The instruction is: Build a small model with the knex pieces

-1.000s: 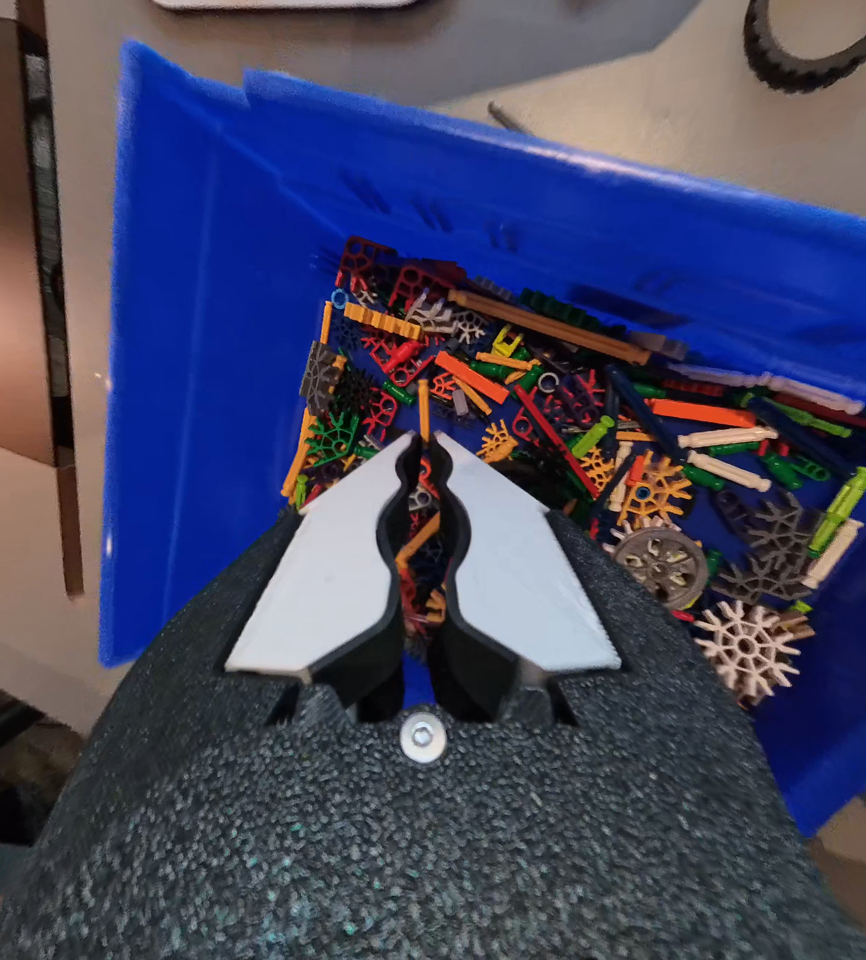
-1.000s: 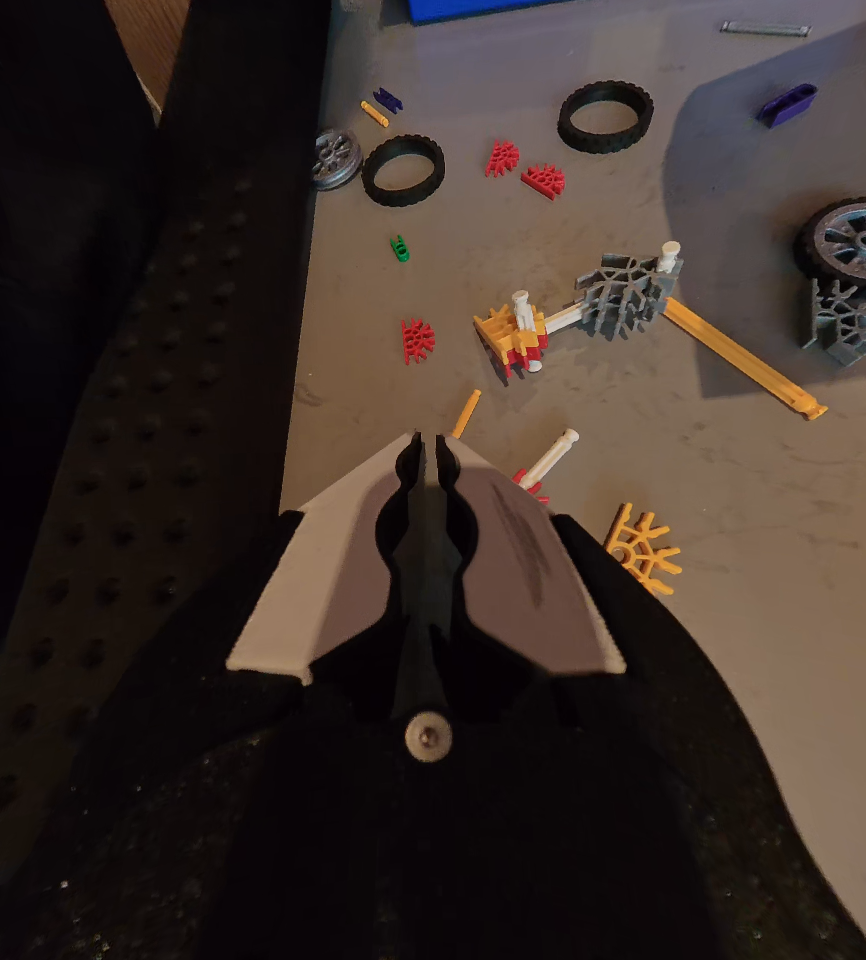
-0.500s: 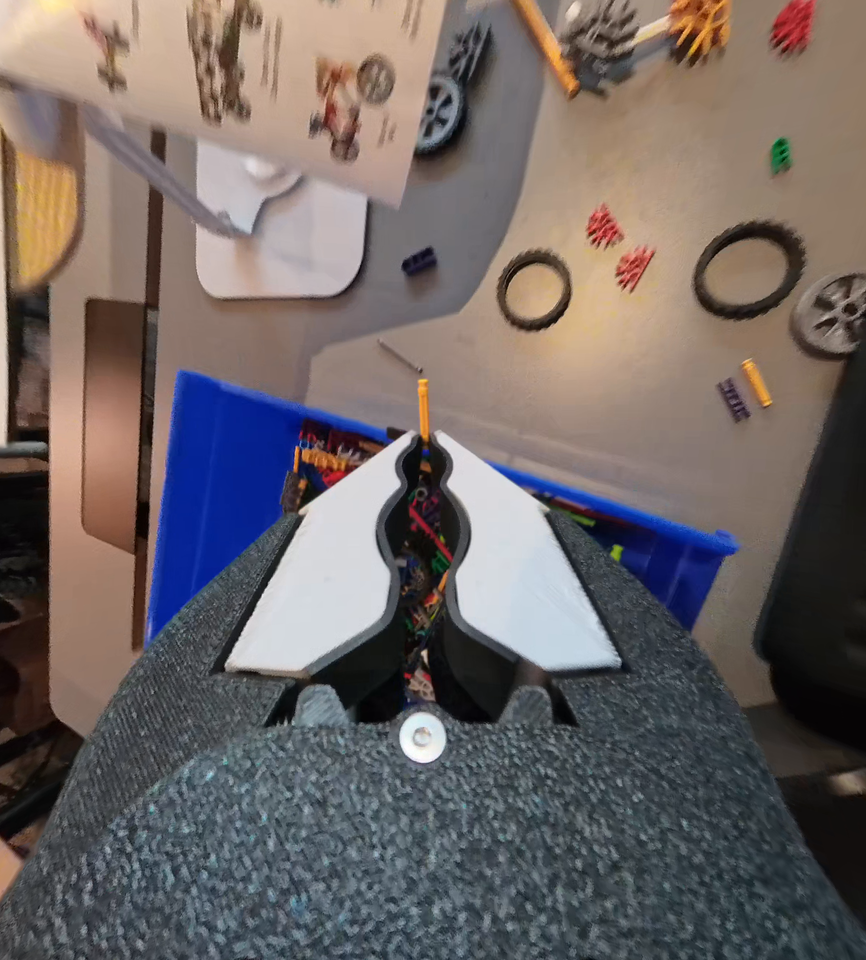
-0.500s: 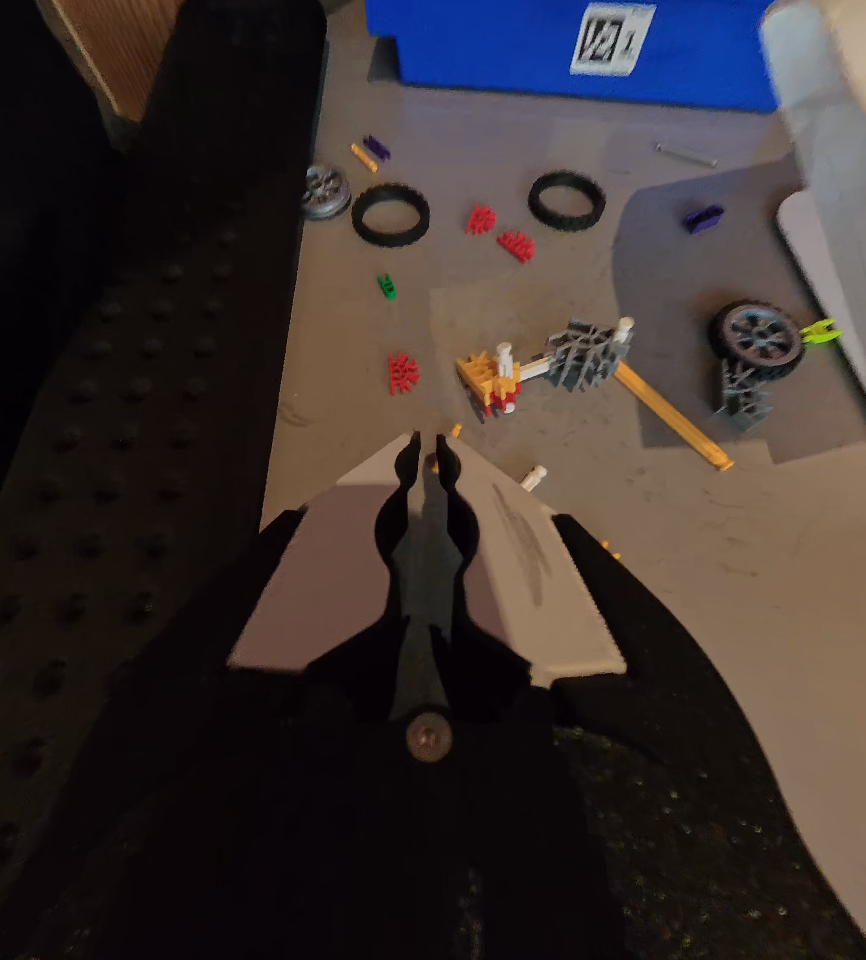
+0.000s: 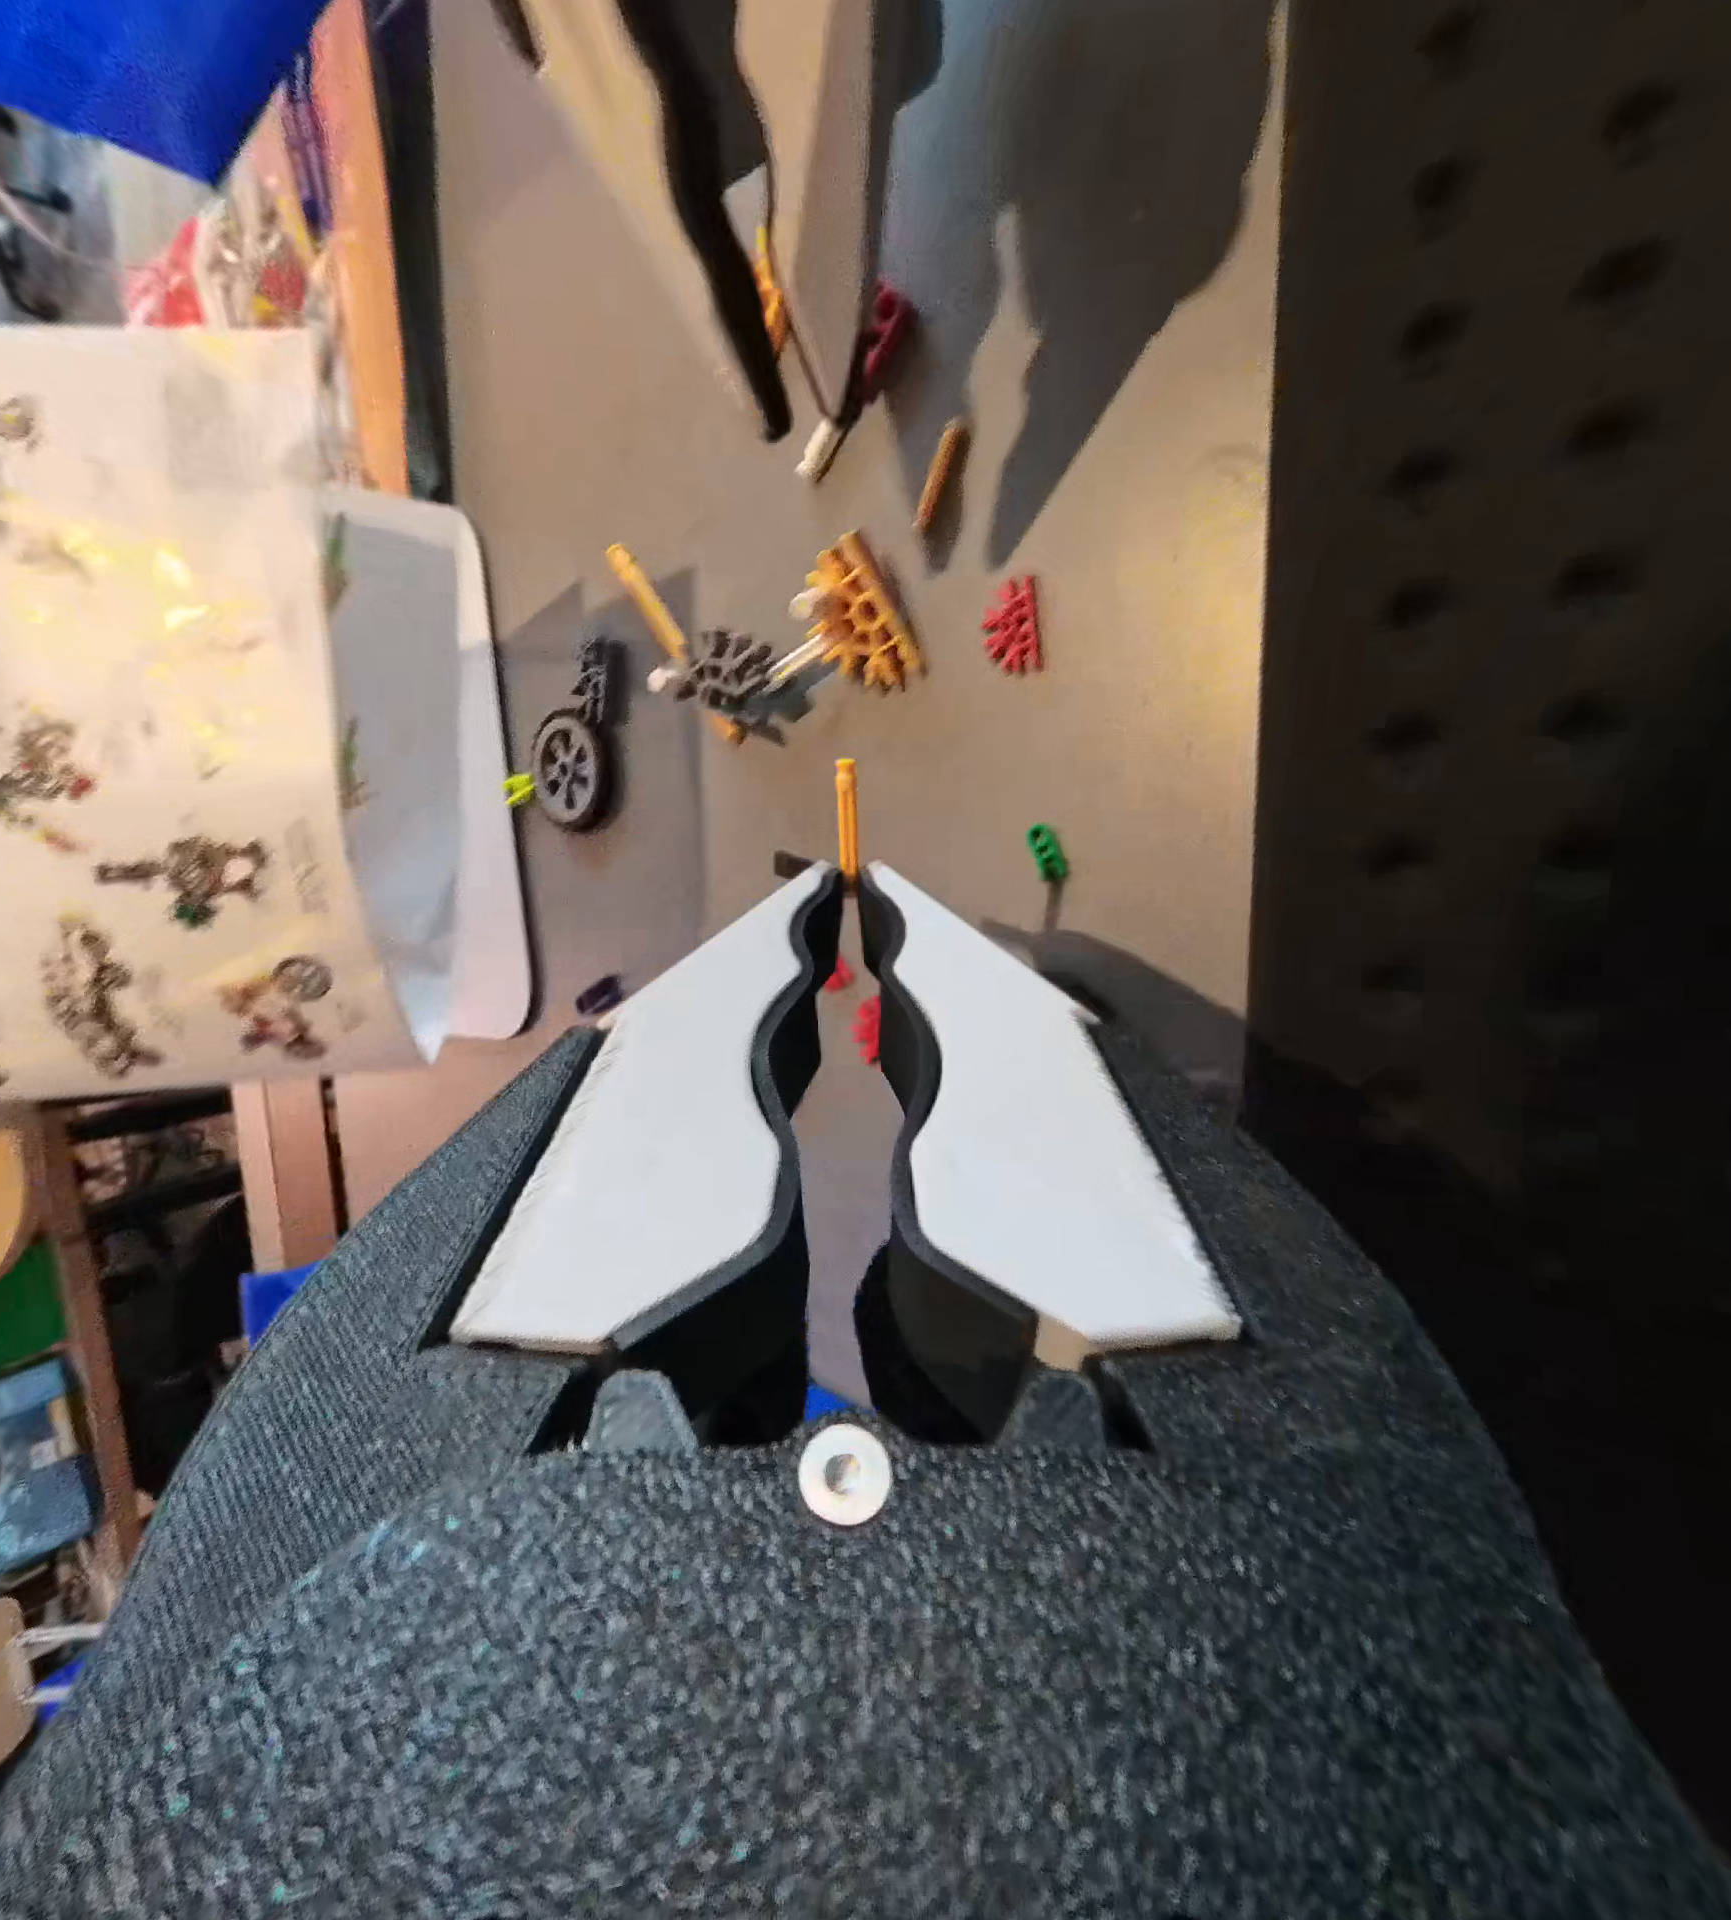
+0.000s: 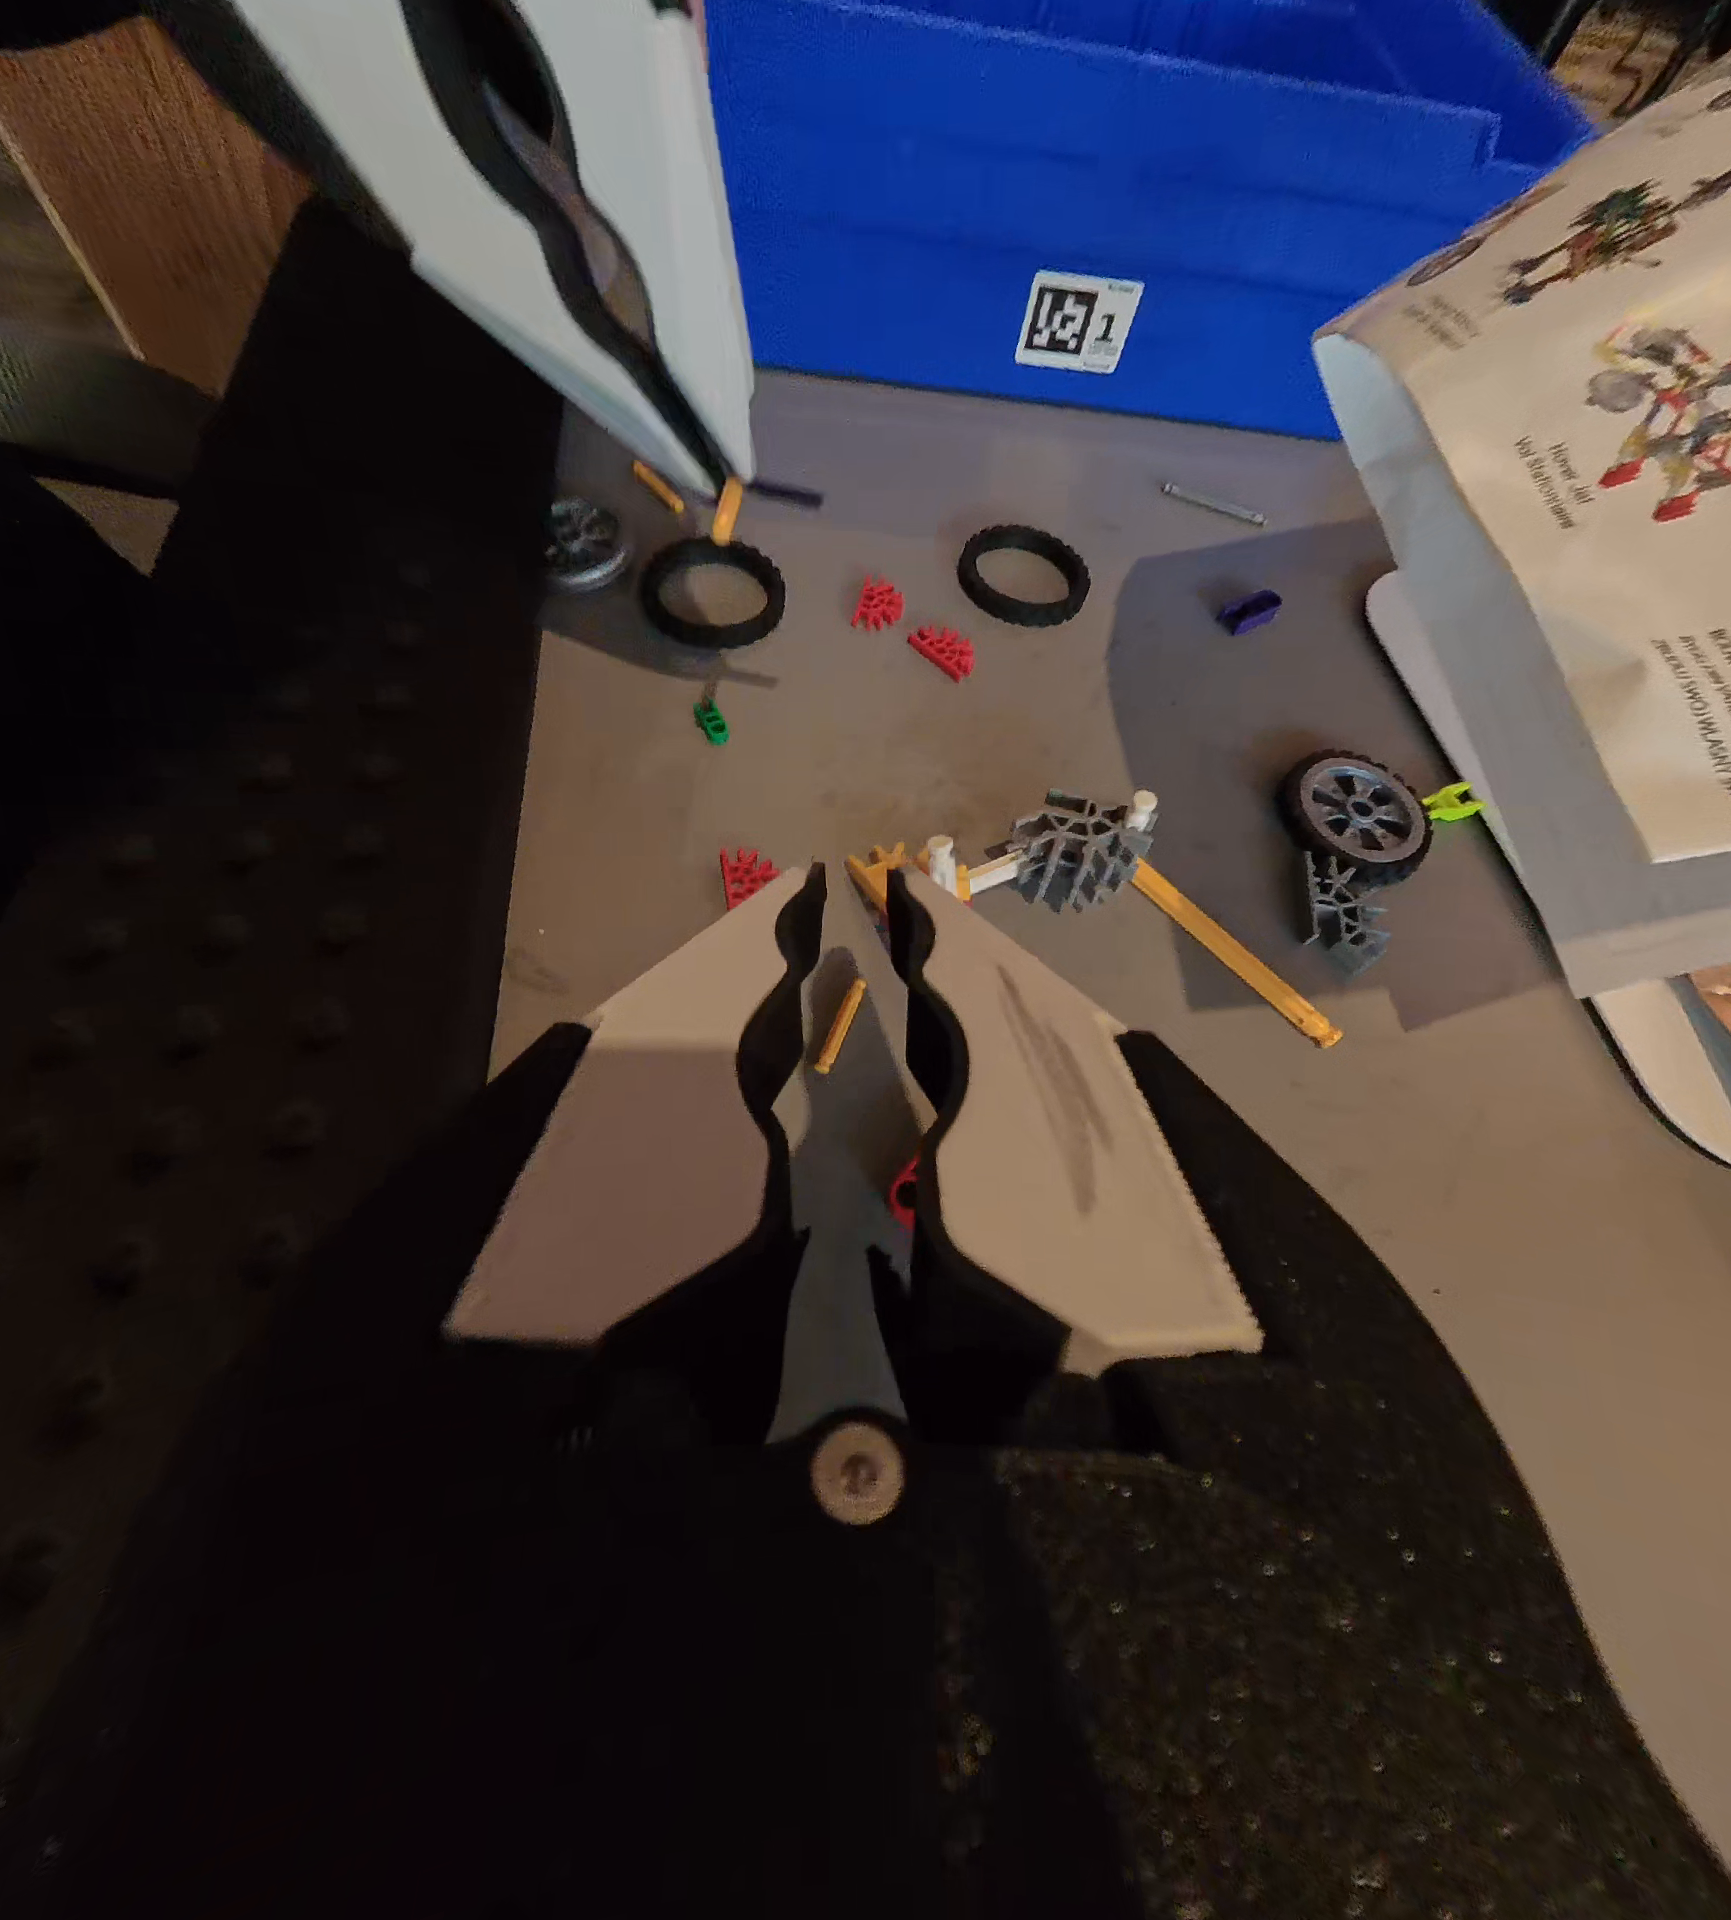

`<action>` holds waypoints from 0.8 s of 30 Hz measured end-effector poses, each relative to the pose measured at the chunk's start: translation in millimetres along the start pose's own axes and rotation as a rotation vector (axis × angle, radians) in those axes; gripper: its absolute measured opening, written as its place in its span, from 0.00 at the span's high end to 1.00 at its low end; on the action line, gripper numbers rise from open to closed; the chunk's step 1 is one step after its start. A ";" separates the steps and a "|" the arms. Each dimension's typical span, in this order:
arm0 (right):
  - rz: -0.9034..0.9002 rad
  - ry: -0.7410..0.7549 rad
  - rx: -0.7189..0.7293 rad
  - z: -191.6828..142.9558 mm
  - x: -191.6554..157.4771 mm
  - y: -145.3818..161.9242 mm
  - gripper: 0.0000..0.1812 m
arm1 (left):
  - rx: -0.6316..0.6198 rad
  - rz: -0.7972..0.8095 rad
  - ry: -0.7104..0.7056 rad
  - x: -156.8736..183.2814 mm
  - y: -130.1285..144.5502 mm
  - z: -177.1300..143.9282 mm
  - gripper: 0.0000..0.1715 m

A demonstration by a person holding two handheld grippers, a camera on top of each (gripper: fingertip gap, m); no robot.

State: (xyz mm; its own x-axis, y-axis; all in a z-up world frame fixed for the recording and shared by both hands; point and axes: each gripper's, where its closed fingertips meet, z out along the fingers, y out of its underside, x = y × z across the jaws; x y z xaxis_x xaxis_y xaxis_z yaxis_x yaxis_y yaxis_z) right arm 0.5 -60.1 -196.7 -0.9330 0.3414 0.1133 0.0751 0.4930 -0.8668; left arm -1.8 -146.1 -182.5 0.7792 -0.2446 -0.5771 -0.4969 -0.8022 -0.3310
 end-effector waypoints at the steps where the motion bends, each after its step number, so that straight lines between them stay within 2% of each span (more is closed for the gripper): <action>1: -0.008 -0.002 -0.014 1.4 -1.5 2.4 0.94 | -0.006 0.003 0.011 6.8 -3.0 7.7 1.00; 6: -0.047 -0.031 -0.052 9.0 -11.9 6.8 0.94 | -0.007 -0.003 0.095 34.0 -11.8 37.3 0.99; 13: -0.076 -0.046 -0.069 14.4 -18.9 7.6 0.94 | -0.003 -0.041 0.127 43.5 -7.4 50.0 0.99; 17: -0.099 -0.040 -0.074 17.8 -20.2 7.9 0.94 | 0.026 -0.048 0.108 42.6 -7.1 51.6 0.90; 19: -0.109 -0.031 -0.073 20.4 -20.0 7.0 0.94 | 0.079 -0.073 0.087 38.0 -11.8 48.6 0.90; 24: -0.134 -0.010 0.002 23.2 -22.2 -11.3 0.94 | 0.356 -0.338 0.205 29.0 -41.0 26.3 0.91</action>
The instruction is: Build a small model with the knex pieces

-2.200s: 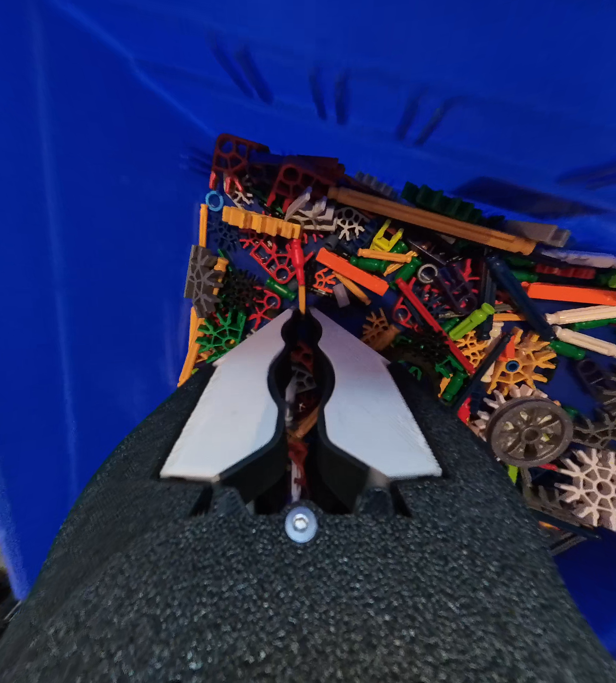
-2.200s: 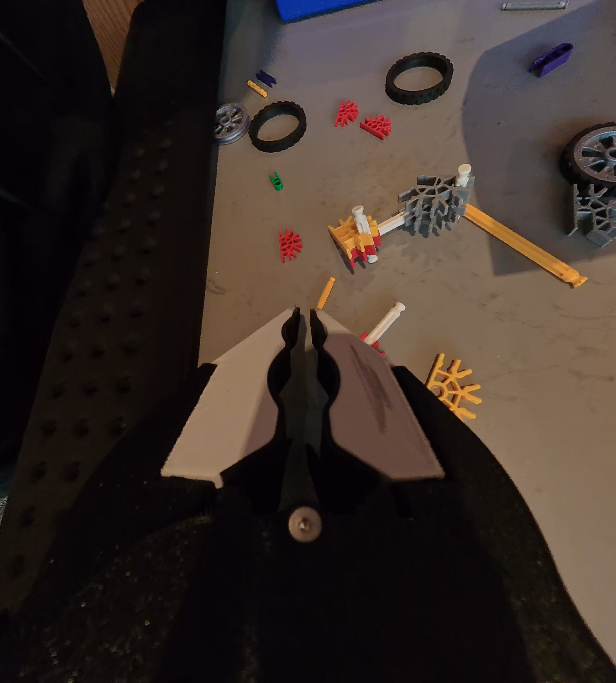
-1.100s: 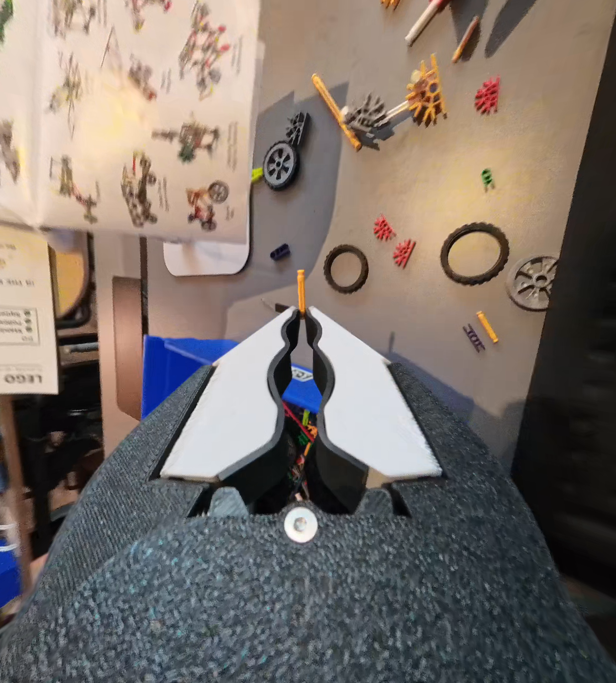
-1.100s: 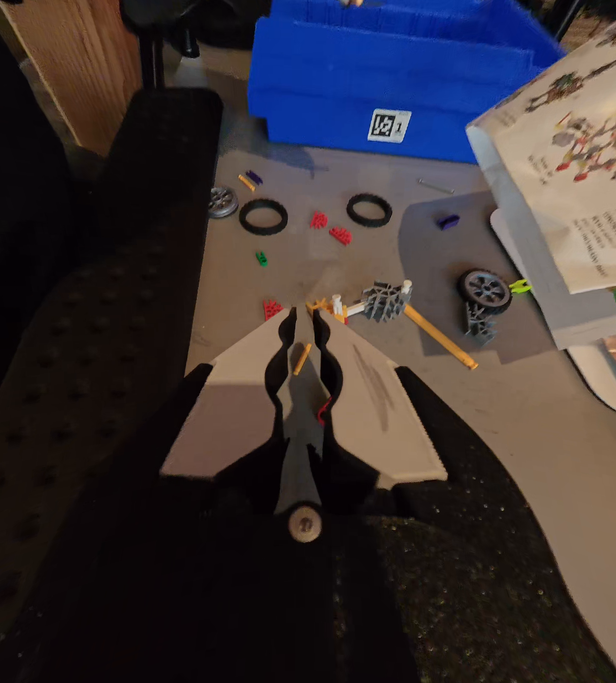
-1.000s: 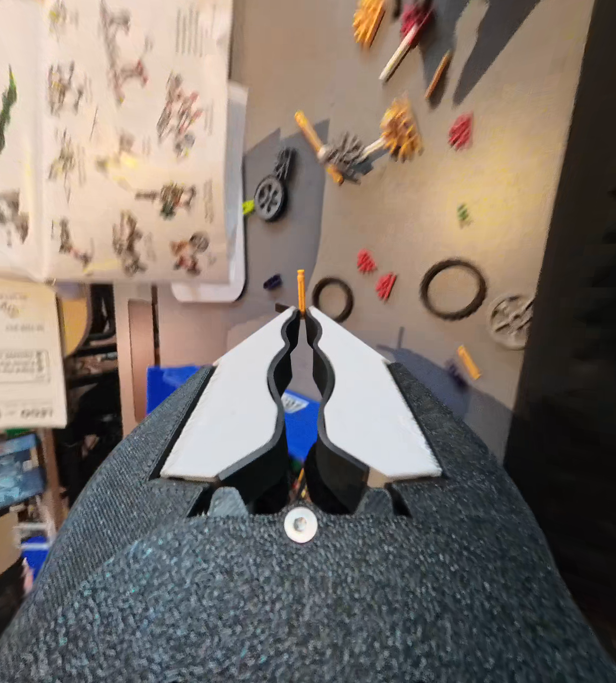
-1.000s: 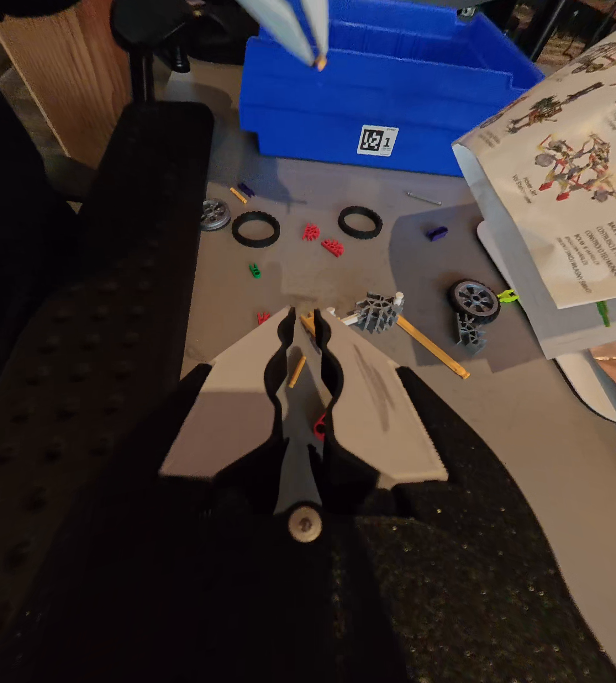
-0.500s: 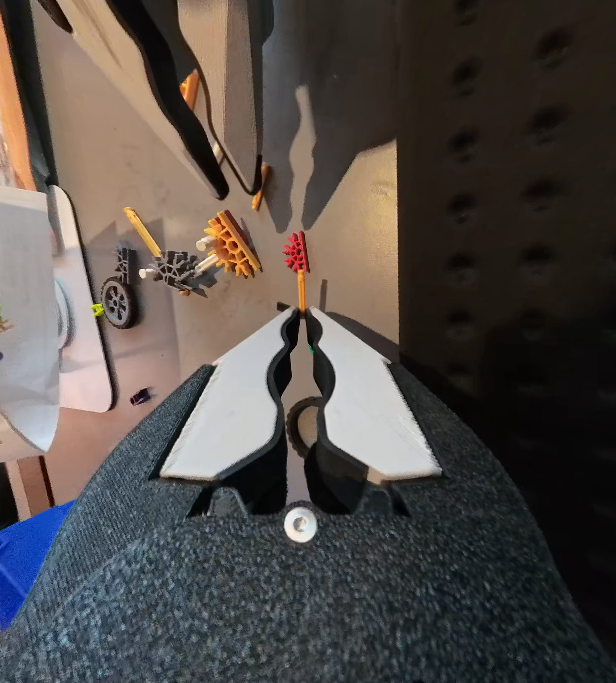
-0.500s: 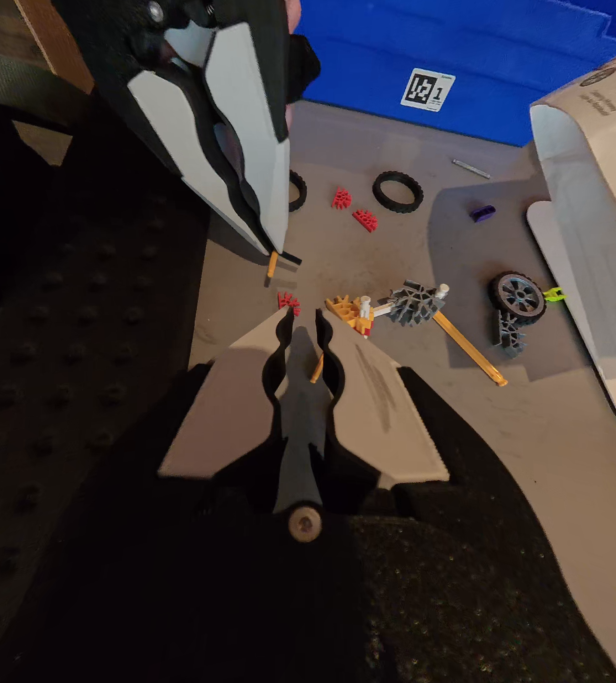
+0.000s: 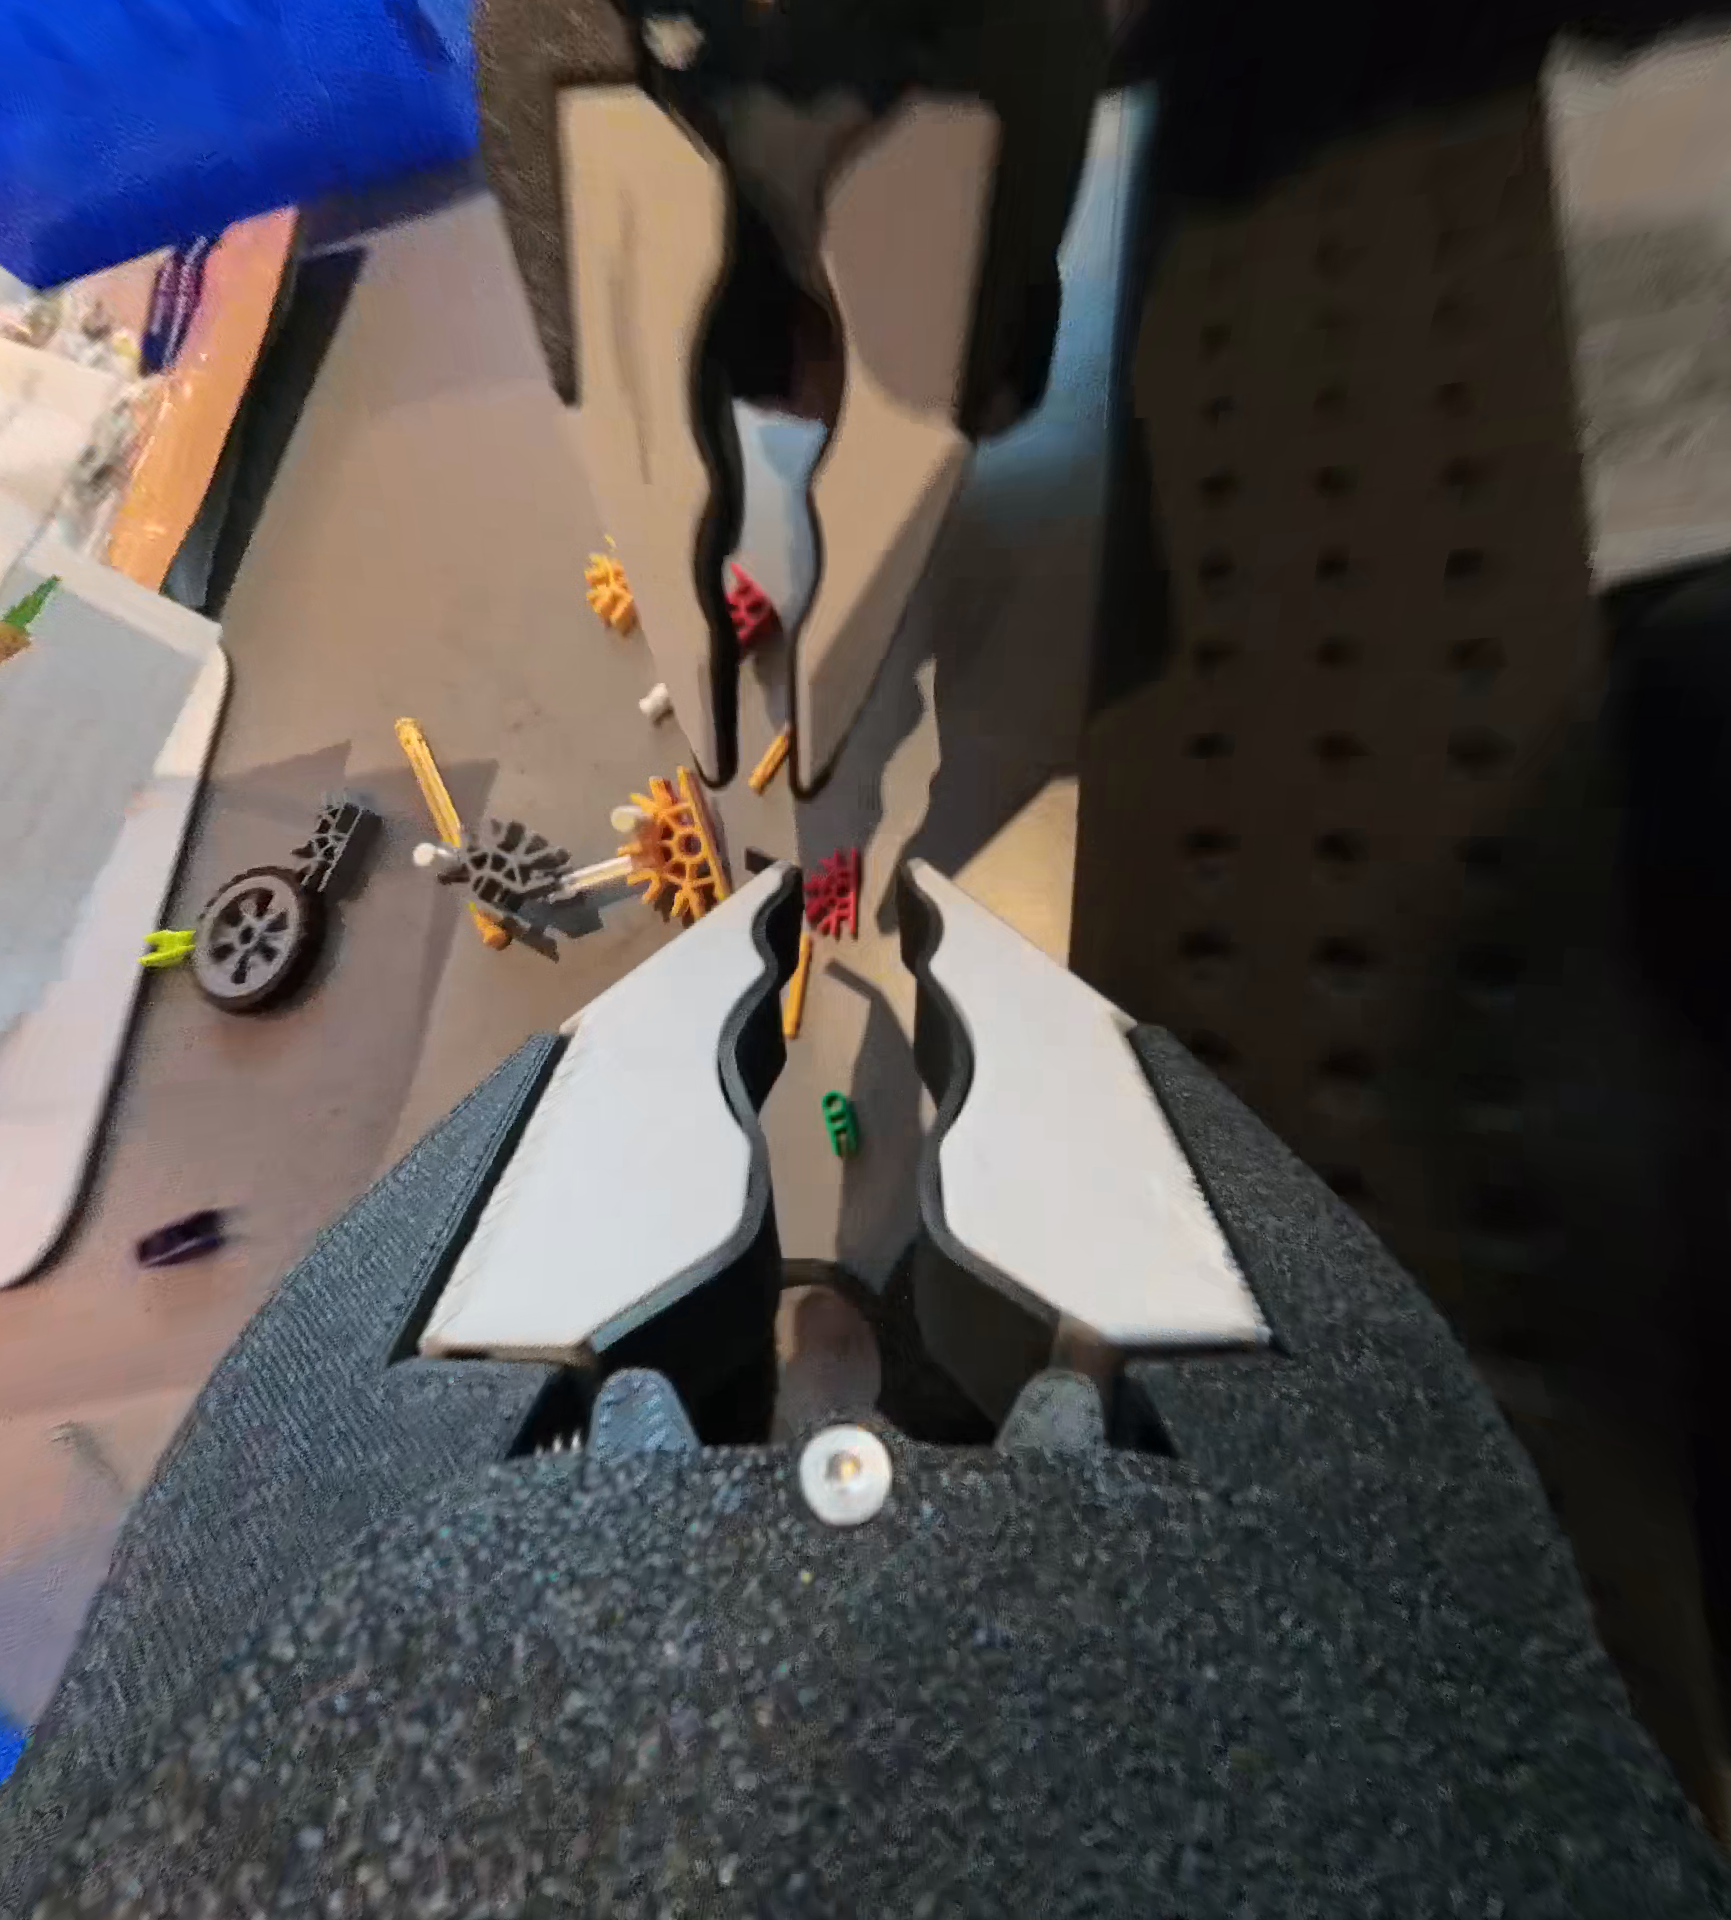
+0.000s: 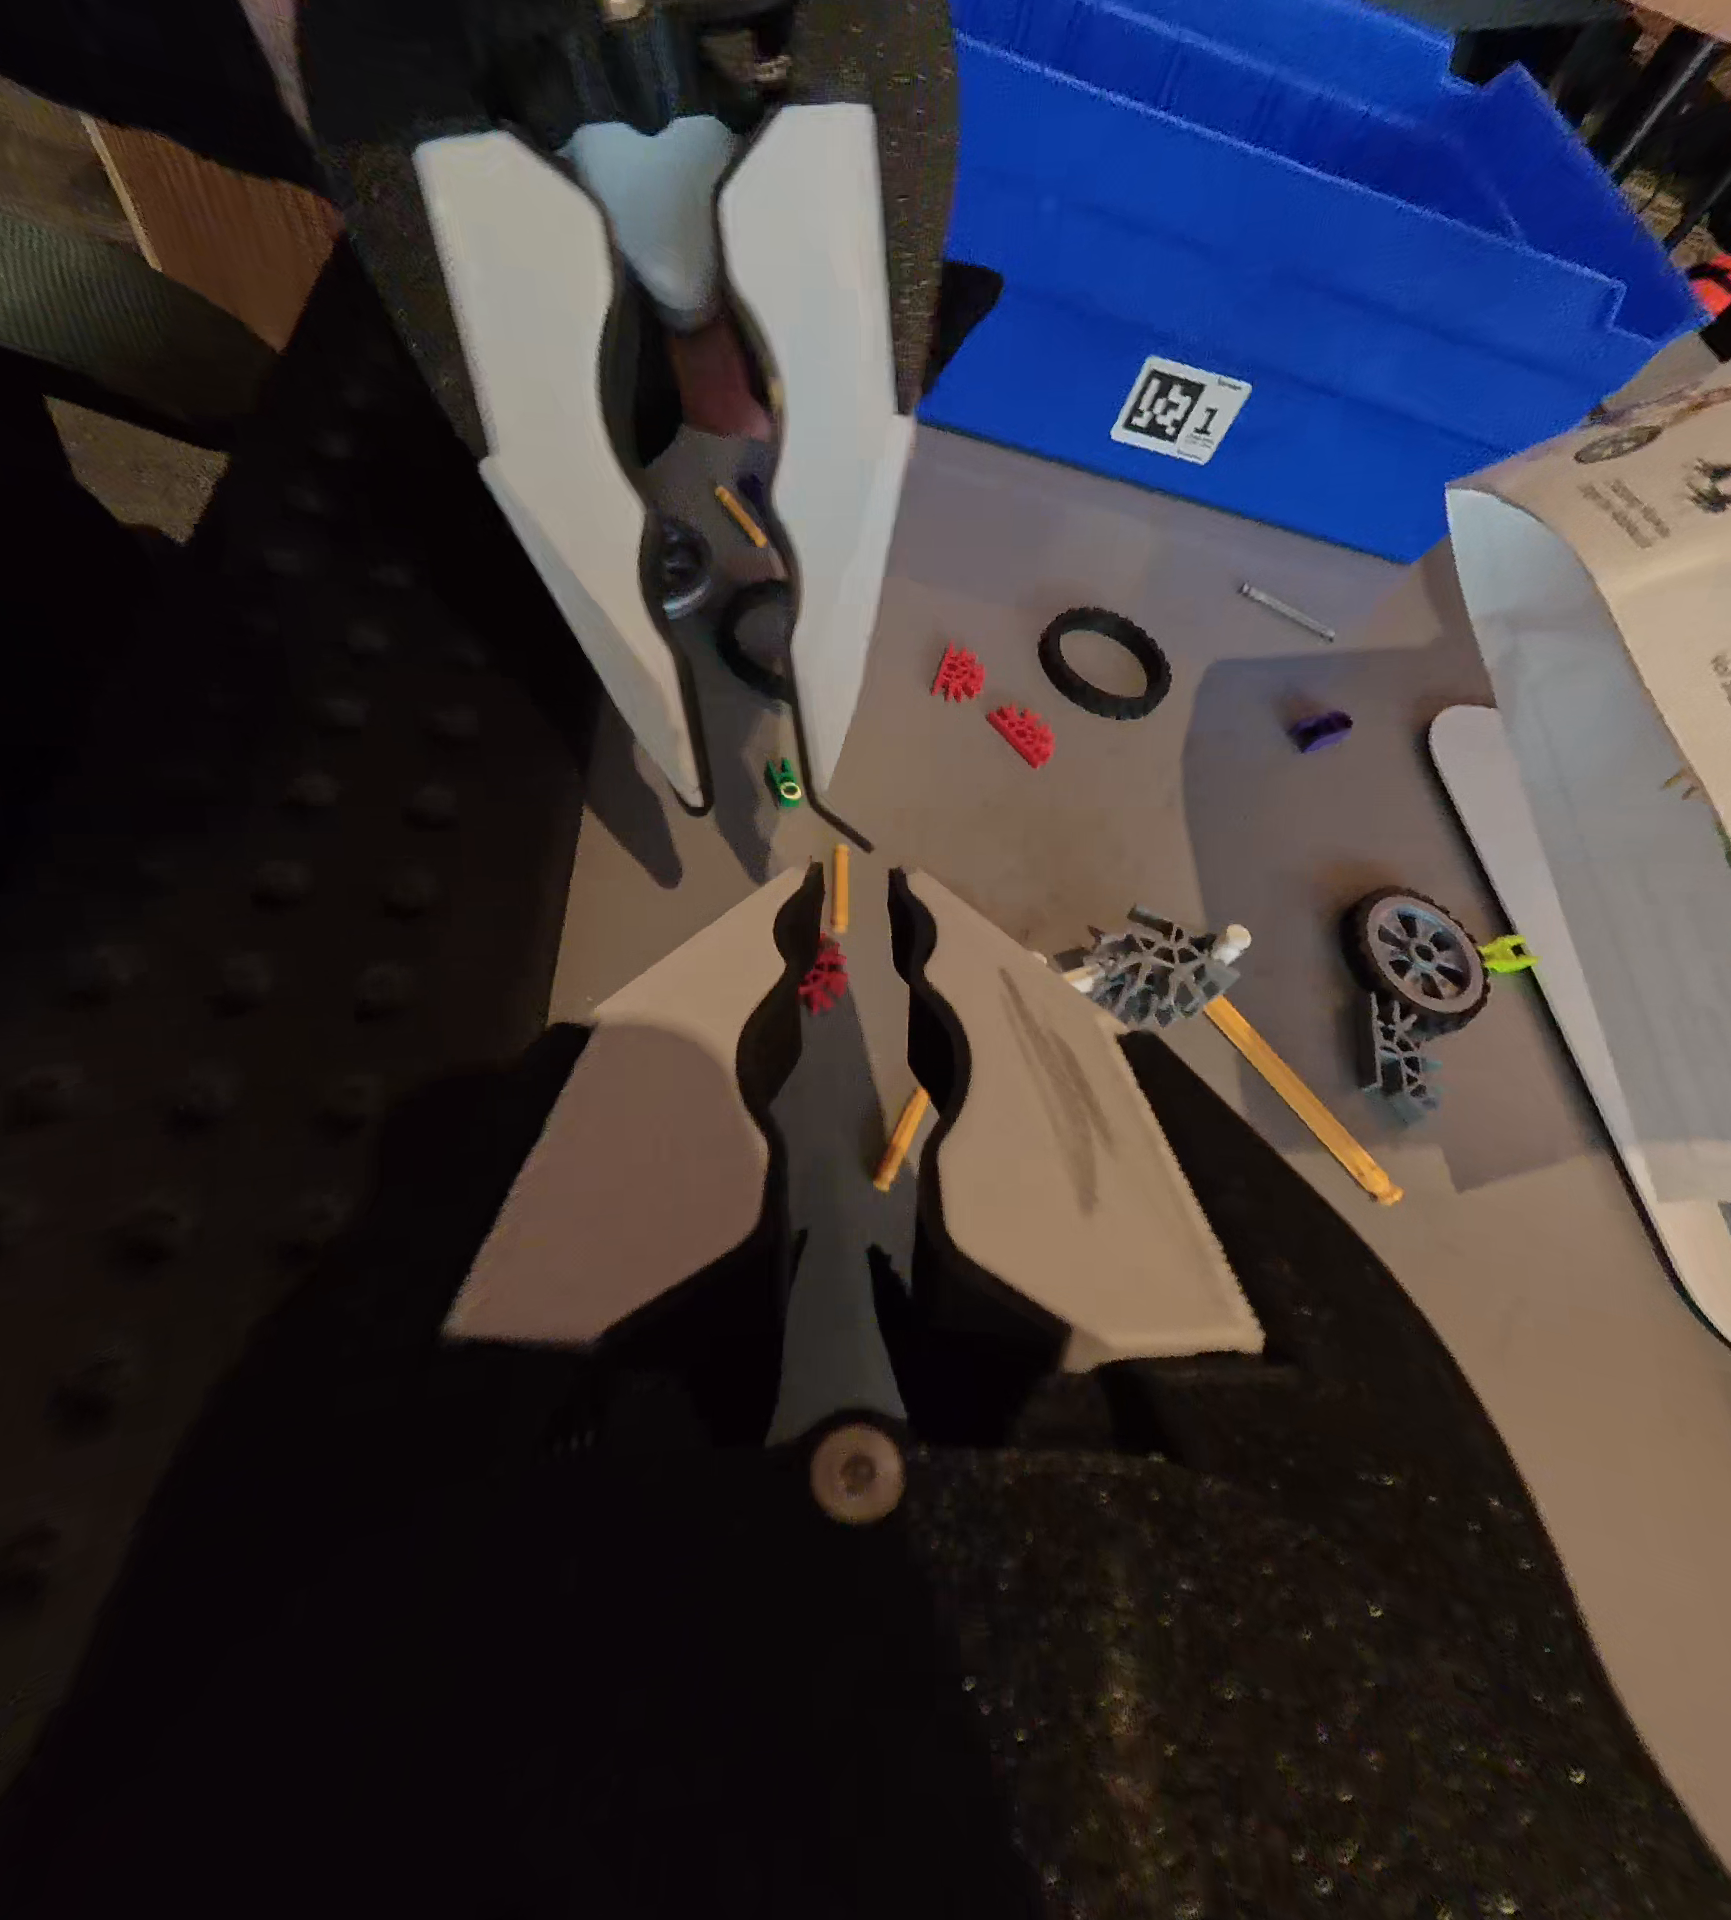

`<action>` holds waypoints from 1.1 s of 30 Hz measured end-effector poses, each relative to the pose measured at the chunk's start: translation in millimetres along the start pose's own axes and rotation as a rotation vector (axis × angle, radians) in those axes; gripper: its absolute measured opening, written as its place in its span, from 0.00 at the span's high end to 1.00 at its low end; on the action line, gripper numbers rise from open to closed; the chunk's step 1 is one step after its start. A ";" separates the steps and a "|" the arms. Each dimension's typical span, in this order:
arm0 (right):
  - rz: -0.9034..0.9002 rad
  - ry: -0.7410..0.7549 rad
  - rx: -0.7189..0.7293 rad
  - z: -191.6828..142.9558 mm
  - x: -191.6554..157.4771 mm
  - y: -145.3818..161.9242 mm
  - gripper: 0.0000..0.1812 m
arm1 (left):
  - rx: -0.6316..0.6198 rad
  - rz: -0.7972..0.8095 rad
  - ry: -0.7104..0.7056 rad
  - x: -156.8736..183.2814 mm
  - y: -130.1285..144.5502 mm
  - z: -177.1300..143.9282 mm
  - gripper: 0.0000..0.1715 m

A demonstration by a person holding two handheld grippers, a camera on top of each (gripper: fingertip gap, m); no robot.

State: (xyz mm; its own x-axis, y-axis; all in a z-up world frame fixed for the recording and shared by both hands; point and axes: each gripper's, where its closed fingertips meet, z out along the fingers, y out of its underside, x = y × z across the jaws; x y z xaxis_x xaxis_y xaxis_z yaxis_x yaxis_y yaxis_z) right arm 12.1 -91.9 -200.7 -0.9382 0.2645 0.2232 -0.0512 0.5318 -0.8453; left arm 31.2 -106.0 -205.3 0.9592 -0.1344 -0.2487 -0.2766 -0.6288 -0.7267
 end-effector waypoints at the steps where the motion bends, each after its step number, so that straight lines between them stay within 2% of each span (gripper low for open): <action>1: 0.003 -0.003 0.004 0.9 -1.1 -1.7 0.93 | 0.052 -0.051 0.014 -2.0 -6.1 -3.2 0.91; 5: 0.027 -0.011 -0.014 2.6 -3.0 -1.6 0.93 | 0.245 -0.207 0.056 -10.2 -25.6 -17.1 0.92; 11: 0.128 -0.074 0.179 -13.1 -7.3 -38.3 0.93 | 0.454 -0.377 0.153 -16.5 -48.6 -28.9 0.93; 23: 0.159 -0.030 0.191 -20.8 1.5 -39.5 0.93 | 0.519 -0.431 0.194 -20.2 -50.8 -25.5 0.93; 33: 0.151 -0.029 0.176 -18.5 0.3 -36.7 0.95 | 0.481 -0.340 0.190 -11.0 -48.9 -18.9 0.91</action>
State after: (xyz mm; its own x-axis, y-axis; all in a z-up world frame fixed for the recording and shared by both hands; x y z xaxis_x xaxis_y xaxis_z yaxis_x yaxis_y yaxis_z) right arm 20.1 -96.4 -160.6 -0.9491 0.3057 0.0762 0.0337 0.3391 -0.9401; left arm 35.3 -88.3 -155.0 0.9797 -0.1496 0.1335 0.0931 -0.2504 -0.9637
